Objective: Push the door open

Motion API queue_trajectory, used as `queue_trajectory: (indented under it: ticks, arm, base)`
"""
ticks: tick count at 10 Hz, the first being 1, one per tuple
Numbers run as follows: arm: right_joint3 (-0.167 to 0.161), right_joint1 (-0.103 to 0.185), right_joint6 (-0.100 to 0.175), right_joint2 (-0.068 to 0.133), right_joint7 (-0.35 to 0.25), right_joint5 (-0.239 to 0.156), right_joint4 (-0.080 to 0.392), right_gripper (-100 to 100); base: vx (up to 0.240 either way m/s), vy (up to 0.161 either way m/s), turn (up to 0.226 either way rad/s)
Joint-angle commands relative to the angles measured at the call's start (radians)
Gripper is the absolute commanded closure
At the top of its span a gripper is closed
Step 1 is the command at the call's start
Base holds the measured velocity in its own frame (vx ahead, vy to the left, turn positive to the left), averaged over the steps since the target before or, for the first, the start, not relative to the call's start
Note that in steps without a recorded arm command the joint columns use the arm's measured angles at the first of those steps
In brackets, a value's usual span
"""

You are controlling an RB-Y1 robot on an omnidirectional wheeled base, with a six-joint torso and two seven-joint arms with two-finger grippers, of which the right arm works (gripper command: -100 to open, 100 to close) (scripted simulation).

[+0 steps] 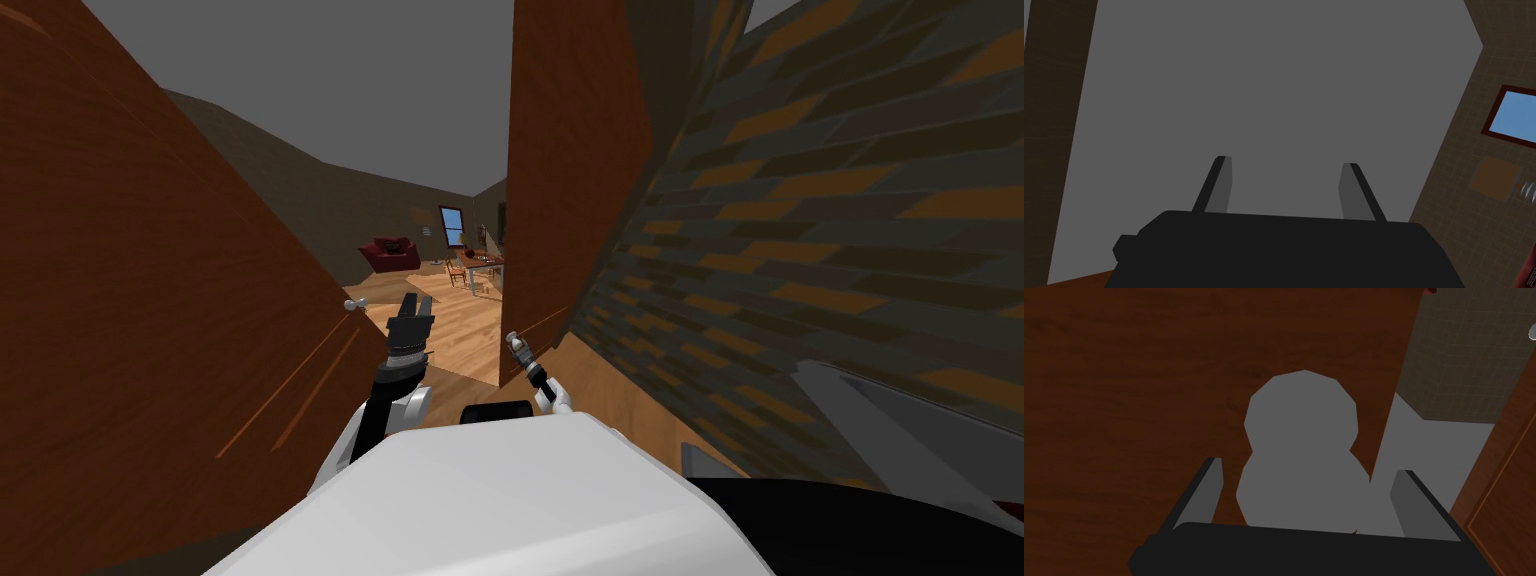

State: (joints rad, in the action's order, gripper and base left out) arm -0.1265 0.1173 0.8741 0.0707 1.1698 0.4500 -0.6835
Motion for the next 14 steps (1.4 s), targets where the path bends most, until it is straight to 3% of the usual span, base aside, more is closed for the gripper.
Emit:
queue_trajectory:
  ticks: [1,2,7,13,14]
  arm:
    - [0.000,0.000,0.000,0.000,0.000,0.000,0.000,-100]
    - [0.000,0.000,0.000,0.000,0.000,0.000,0.000,100]
    - [0.000,0.000,0.000,0.000,0.000,0.000,0.000,100]
    - [-0.017,0.010,-0.004,0.004,-0.163,-0.035,0.006,100]
    - [-0.017,0.010,-0.004,0.004,-0.168,-0.035,0.006,100]
  base:
    - [0.079,0.025,0.003]
    - [-0.009,-0.001,0.000]
    - [-0.007,-0.002,0.005]
    - [0.026,0.016,-0.022]
    - [0.024,0.016,-0.010]
